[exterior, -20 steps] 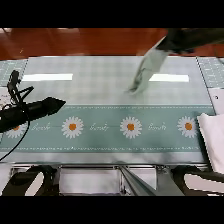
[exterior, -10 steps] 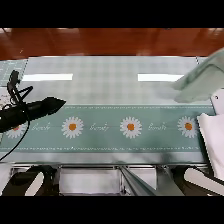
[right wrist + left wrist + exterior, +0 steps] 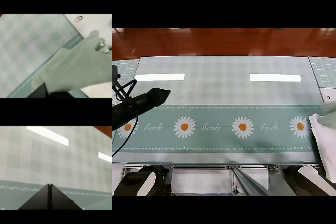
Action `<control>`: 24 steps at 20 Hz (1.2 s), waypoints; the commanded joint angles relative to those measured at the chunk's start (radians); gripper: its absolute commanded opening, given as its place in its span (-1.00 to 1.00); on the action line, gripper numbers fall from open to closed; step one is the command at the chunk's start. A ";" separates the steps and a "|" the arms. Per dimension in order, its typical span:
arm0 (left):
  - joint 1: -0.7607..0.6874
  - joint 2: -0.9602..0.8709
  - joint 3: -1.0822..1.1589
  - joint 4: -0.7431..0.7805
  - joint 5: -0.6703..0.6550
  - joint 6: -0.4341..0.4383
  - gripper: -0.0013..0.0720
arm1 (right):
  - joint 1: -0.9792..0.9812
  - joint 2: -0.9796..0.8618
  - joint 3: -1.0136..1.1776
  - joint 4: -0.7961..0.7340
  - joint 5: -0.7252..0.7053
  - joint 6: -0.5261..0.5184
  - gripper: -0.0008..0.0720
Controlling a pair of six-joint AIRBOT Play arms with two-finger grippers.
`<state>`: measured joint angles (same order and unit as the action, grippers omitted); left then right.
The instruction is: Fold the shirts.
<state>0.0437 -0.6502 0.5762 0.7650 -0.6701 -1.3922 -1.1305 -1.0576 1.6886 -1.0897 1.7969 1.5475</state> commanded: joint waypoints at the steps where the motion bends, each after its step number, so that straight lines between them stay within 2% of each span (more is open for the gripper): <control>1: 0.000 0.001 0.001 0.001 0.092 0.003 -0.92 | -0.171 0.153 -0.291 -0.177 0.063 -0.007 -0.92; 5: 0.000 0.001 0.001 0.001 0.118 0.005 -0.92 | -0.241 0.307 -0.592 -0.445 0.063 0.043 -0.92; 9: 0.000 -0.006 0.001 0.002 0.121 0.024 -0.92 | -0.238 0.384 -0.711 -0.625 0.063 0.057 -0.91; 10: 0.000 -0.016 0.001 0.001 0.121 0.023 -0.92 | -0.238 0.395 -0.729 -0.647 0.063 0.057 -0.79; 11: 0.000 -0.028 0.001 0.002 0.121 0.024 -0.92 | -0.238 0.397 -0.746 -0.647 0.064 0.057 -0.15; 12: 0.000 -0.045 0.001 0.002 0.121 0.024 -0.92 | -0.238 0.396 -0.755 -0.639 0.064 0.056 0.18; 15: 0.000 -0.107 0.004 0.001 0.143 0.024 -0.92 | -0.238 0.391 -0.753 -0.638 0.064 0.058 0.15; 17: 0.000 -0.156 0.042 0.001 0.165 0.064 -0.92 | -0.238 0.370 -0.738 -0.561 0.063 0.069 0.10; 18: 0.000 -0.187 0.086 0.001 0.164 0.092 -0.92 | -0.238 0.347 -0.711 -0.471 0.051 0.089 -0.29; 19: 0.000 -0.215 0.138 0.001 0.161 0.122 -0.92 | -0.237 0.318 -0.671 -0.334 0.026 0.092 -0.93; 22: 0.003 -0.293 0.365 0.002 0.062 0.170 -0.92 | -0.145 0.212 -0.518 0.226 -0.220 0.101 -0.92; 24: -0.011 -0.350 0.536 0.002 0.008 0.173 -0.92 | 0.100 0.138 -0.393 0.315 -0.444 0.074 -0.92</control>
<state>0.0418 -0.9268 0.9150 0.7666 -0.5846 -1.2541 -1.2263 -0.8322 1.1580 -1.1072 1.6199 1.6390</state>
